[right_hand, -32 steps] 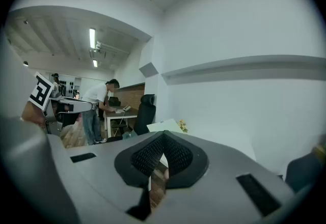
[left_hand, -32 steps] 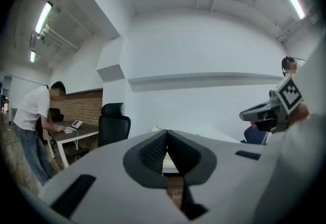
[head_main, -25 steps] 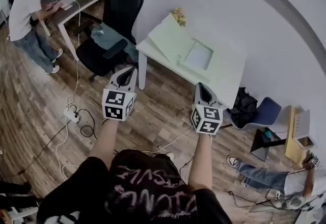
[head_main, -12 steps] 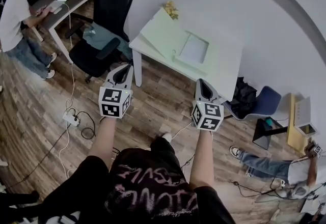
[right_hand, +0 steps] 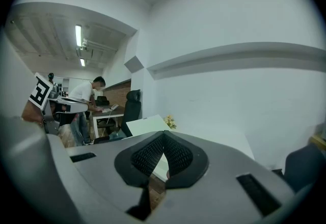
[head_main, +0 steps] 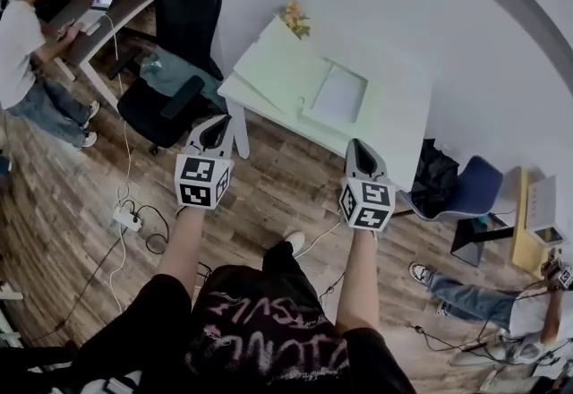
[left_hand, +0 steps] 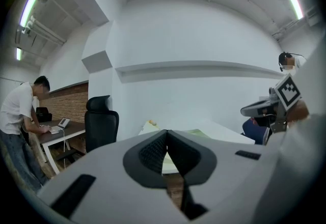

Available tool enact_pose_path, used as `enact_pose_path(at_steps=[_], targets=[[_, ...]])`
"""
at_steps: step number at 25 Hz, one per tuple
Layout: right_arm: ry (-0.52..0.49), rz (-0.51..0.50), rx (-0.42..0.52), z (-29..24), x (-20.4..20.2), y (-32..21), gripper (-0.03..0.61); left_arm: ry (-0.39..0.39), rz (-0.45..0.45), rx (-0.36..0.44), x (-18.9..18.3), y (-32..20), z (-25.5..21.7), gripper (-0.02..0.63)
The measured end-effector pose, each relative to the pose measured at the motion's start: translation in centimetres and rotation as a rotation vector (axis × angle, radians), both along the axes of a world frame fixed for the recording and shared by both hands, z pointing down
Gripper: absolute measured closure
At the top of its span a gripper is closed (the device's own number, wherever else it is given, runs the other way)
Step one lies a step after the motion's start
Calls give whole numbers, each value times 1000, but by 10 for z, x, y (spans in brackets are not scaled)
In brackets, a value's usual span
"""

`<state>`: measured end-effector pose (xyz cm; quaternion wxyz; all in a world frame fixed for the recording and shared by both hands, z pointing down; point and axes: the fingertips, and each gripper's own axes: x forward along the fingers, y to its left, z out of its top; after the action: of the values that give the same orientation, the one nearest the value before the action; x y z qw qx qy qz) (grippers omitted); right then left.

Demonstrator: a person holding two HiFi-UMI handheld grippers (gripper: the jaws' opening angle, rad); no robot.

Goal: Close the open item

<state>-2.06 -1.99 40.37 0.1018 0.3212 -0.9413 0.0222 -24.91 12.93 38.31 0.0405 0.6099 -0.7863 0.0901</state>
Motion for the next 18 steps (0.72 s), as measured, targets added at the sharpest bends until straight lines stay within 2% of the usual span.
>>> enact_pose_path(at_steps=[10,18], targets=[[-26,-26,-30,12,-28,-117,566,-17,-17,-47,-22,-114,6,611],[-24,-72,-50,15,-44,-174,566,-31,-70,-67,-36,-164,2,611]])
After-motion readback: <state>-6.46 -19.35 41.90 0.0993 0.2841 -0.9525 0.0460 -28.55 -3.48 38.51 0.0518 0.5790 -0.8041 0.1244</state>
